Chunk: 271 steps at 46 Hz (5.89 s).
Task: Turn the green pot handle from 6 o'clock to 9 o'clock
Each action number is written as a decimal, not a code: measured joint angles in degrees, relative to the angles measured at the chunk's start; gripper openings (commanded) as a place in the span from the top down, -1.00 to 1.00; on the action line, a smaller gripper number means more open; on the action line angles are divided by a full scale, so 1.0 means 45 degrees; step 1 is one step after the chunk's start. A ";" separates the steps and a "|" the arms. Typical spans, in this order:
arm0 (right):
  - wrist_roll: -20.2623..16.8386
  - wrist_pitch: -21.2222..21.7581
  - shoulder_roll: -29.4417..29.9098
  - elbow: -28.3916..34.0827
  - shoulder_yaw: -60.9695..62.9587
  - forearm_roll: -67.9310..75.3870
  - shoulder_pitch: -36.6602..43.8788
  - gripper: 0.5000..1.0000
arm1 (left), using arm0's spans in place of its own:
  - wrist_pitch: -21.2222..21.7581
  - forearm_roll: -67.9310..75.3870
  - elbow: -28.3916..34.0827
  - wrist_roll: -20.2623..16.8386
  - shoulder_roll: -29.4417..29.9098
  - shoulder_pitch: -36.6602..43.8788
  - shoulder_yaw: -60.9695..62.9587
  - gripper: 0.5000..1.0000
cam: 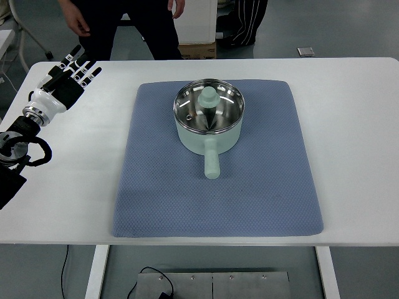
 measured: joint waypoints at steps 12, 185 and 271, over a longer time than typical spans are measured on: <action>0.0000 0.0000 0.0000 0.0000 0.0000 0.0000 -0.0003 -1.00 | 0.0000 0.0040 0.0003 -0.0001 0.0017 -0.0014 0.0031 -1.00; 0.0003 0.0000 0.0000 0.0000 0.0000 0.0000 -0.0001 -1.00 | 0.0000 0.8939 -0.8466 0.3046 0.2457 -0.8193 1.2638 -1.00; 0.0001 0.0000 0.0000 0.0000 0.0005 0.0000 0.0005 -1.00 | 0.0157 0.0309 -0.0163 0.0931 0.1117 -0.2056 0.3199 -1.00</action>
